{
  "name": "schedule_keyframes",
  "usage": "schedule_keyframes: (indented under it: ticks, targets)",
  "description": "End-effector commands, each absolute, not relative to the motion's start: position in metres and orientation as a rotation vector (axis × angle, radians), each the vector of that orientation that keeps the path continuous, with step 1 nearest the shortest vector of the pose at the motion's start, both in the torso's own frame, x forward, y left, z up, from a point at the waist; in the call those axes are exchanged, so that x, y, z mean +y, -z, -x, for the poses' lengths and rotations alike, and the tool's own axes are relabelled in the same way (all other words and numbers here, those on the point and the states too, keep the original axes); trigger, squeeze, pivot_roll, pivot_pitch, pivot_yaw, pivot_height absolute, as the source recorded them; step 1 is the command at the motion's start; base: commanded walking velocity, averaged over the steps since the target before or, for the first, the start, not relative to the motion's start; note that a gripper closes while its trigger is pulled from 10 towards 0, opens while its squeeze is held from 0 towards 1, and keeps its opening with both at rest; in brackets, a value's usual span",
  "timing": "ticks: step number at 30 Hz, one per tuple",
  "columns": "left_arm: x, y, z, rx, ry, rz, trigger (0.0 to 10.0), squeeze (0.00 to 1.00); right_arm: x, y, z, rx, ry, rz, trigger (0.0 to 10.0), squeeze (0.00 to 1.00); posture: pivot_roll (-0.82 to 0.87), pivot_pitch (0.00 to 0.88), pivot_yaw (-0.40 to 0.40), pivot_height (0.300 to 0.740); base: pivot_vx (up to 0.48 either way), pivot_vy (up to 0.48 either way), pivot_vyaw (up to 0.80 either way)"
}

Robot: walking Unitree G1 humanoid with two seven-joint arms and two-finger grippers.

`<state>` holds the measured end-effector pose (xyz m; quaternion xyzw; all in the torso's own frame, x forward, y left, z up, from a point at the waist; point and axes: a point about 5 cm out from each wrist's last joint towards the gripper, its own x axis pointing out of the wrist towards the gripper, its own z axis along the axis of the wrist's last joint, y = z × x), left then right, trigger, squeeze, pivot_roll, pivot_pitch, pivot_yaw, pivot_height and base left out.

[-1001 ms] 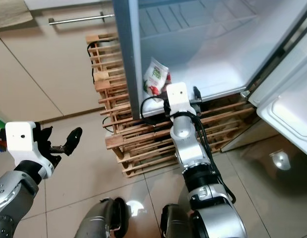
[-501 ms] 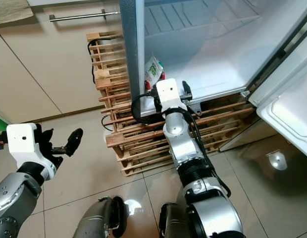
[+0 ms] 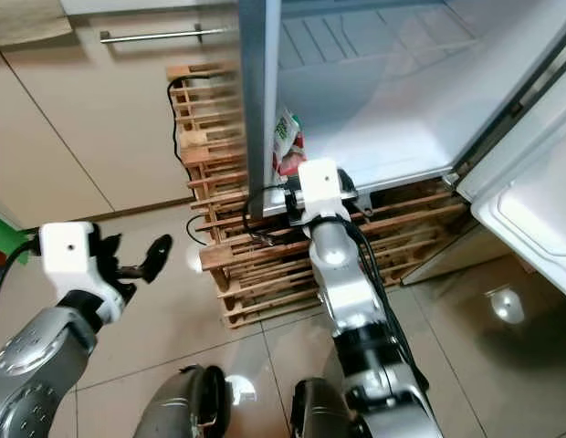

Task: Restocking fridge

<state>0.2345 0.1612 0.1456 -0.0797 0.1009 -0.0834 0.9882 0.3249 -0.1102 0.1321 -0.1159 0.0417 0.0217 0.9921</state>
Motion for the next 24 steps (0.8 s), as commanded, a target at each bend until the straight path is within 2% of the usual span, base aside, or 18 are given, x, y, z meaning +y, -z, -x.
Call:
schedule_keyframes:
  ticks: [1,5,8,12,16,21,24]
  targets:
    - [0.157,-0.141,-0.24,0.215,0.201,0.161,10.0,0.0,-0.116,-0.14,-0.317,0.073,-0.04,0.24,10.0,0.0,0.03,0.061,-0.022,0.711,0.0,0.0,0.0]
    - [0.15,-0.14,-0.254,0.201,0.235,0.171,10.0,0.0,-0.126,-0.147,-0.306,0.027,-0.007,0.218,10.0,0.0,0.0,0.0,-0.002,0.711,0.0,0.0,0.0]
    - [0.147,-0.139,-0.263,0.18,0.236,0.165,10.0,0.0,-0.135,-0.146,-0.296,-0.017,-0.009,0.183,10.0,0.0,-0.02,0.0,0.029,0.711,0.0,0.0,0.0]
    - [0.164,-0.133,-0.253,0.155,0.12,0.166,10.0,0.0,-0.161,-0.147,-0.269,-0.074,-0.008,0.159,10.0,0.0,-0.05,0.0,0.05,0.711,0.0,0.0,0.0]
    - [0.174,-0.127,-0.26,0.129,0.049,0.093,10.0,0.0,-0.199,-0.12,-0.247,0.018,0.122,0.054,10.0,0.0,-0.04,0.0,0.042,0.711,0.0,0.0,0.0]
    - [0.165,-0.137,-0.272,0.07,0.097,0.068,10.0,0.0,-0.208,-0.101,-0.24,0.083,0.139,0.008,10.0,0.0,-0.06,0.0,0.064,0.711,0.0,0.0,0.0]
    - [0.158,-0.139,-0.272,0.064,0.125,0.099,10.0,0.0,-0.194,-0.1,-0.25,0.085,0.064,0.031,10.0,0.0,-0.08,0.0,0.086,0.711,0.0,-0.116,0.0]
